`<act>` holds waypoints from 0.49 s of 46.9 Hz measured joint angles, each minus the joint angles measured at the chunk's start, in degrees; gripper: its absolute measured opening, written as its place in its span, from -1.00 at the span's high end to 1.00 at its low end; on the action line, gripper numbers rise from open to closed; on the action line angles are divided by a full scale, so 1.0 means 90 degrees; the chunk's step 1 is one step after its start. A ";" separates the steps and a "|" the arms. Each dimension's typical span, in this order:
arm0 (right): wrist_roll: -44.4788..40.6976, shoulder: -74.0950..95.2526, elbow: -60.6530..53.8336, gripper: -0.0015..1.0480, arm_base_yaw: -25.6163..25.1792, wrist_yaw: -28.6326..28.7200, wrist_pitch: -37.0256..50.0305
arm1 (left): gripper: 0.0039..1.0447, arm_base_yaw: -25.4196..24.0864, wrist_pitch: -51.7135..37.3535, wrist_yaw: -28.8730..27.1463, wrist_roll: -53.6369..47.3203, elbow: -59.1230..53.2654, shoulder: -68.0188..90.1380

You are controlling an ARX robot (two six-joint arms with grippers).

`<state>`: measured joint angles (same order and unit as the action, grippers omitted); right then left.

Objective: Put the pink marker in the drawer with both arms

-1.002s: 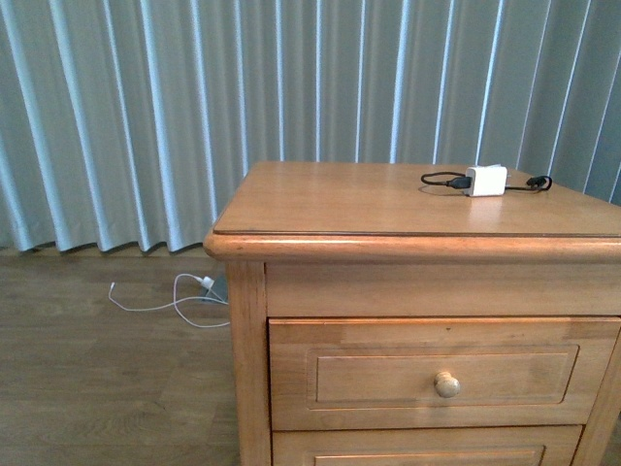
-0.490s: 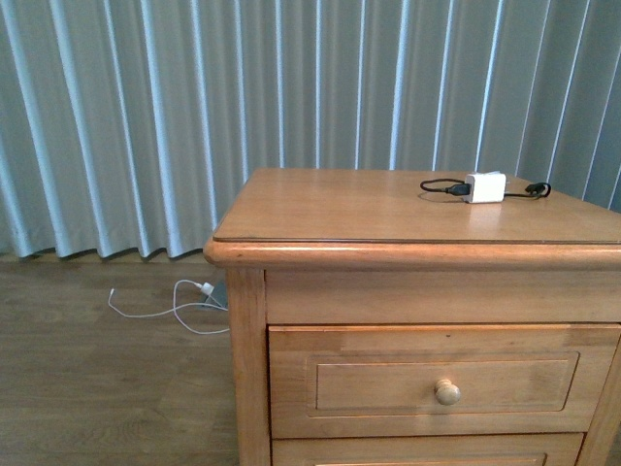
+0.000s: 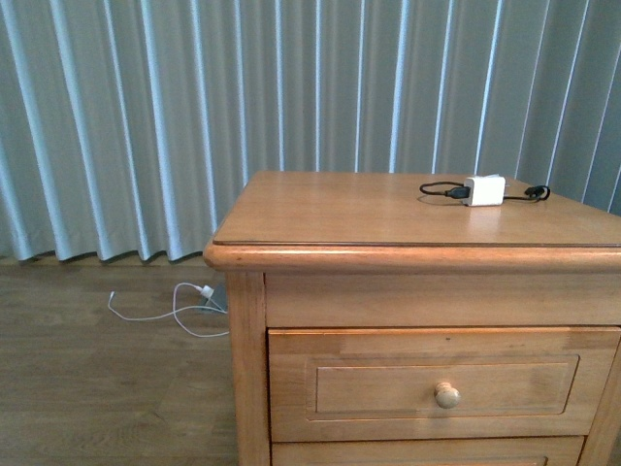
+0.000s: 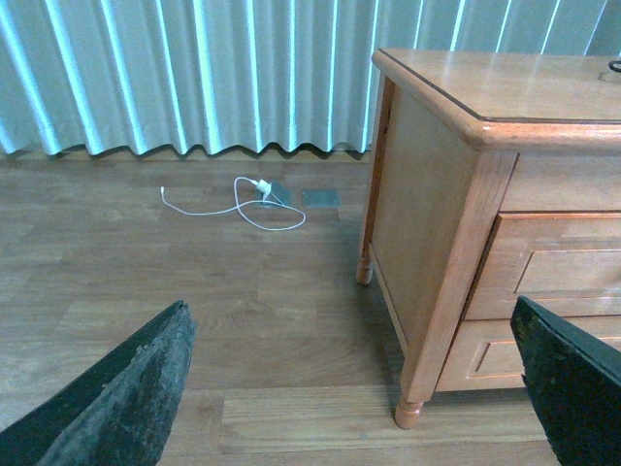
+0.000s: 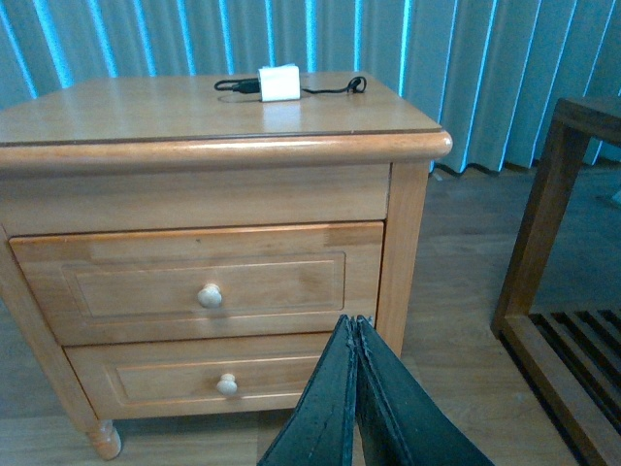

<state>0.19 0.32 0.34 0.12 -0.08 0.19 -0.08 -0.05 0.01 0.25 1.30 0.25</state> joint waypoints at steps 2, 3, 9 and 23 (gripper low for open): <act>0.0000 0.0000 0.0000 0.97 0.0000 0.0000 -0.0010 | -0.89 0.0000 0.0000 -0.0002 0.0000 0.0000 0.0000; 0.0000 0.0000 0.0000 0.97 0.0000 0.0000 -0.0010 | -0.89 0.0000 0.0000 -0.0002 0.0000 0.0000 0.0000; 0.0000 -0.0007 0.0000 0.97 0.0000 -0.0002 -0.0010 | -0.89 0.0000 0.0000 0.0000 0.0000 0.0000 0.0000; -0.0005 -0.0007 0.0000 0.60 0.0000 -0.0002 -0.0010 | -0.89 0.0000 0.0000 0.0000 0.0000 0.0000 0.0000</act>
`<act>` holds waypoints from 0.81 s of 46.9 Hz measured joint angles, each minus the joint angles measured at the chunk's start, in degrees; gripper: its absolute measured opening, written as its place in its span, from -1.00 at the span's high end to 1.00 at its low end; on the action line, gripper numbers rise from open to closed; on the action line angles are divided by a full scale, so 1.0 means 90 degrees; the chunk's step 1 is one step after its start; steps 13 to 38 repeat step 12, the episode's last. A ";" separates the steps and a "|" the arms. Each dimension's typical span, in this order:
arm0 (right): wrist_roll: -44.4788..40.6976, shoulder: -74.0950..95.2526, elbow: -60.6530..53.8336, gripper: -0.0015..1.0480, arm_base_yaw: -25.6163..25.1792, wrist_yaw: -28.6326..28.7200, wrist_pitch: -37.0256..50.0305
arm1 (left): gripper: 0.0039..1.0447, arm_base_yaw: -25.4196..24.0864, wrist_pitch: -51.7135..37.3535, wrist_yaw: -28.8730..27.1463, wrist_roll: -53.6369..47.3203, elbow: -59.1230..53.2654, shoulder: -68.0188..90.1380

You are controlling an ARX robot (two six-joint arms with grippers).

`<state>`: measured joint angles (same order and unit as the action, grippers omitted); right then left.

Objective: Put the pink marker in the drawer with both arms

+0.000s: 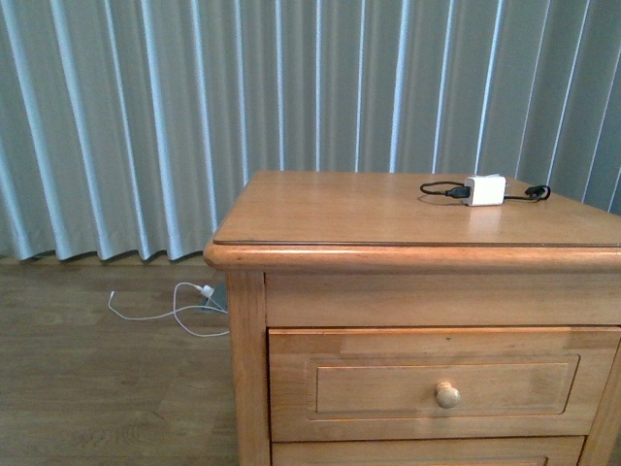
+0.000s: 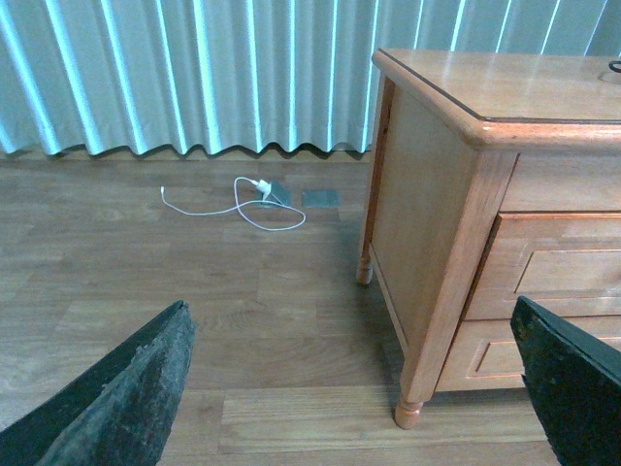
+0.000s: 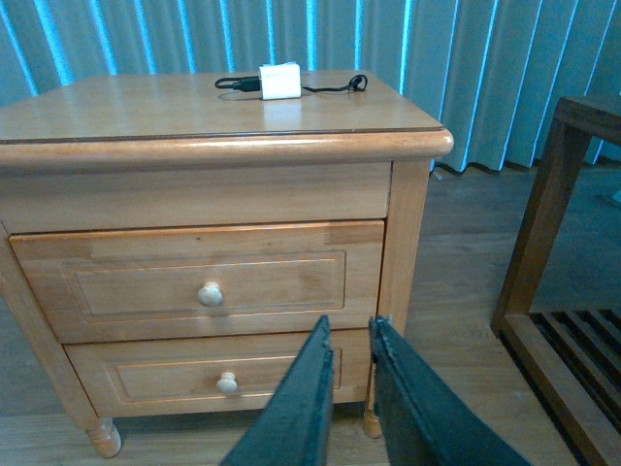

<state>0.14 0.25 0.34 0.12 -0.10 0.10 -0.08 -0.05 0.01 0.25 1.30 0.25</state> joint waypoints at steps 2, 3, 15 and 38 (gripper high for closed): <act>0.0000 0.0000 0.0000 0.46 0.0000 0.0000 0.0000 | -0.89 0.0000 0.0000 0.0000 0.0000 0.0000 0.0000; 0.0000 0.0000 0.0000 0.40 0.0000 0.0000 0.0000 | -0.89 0.0000 0.0000 0.0000 0.0000 0.0000 0.0000; 0.0000 0.0000 0.0000 -0.25 0.0000 0.0000 0.0000 | -0.89 0.0000 0.0000 -0.0002 0.0000 0.0000 0.0000; 0.0000 0.0000 0.0000 -0.25 0.0000 0.0000 0.0000 | -0.89 0.0000 0.0000 -0.0002 0.0000 0.0000 0.0000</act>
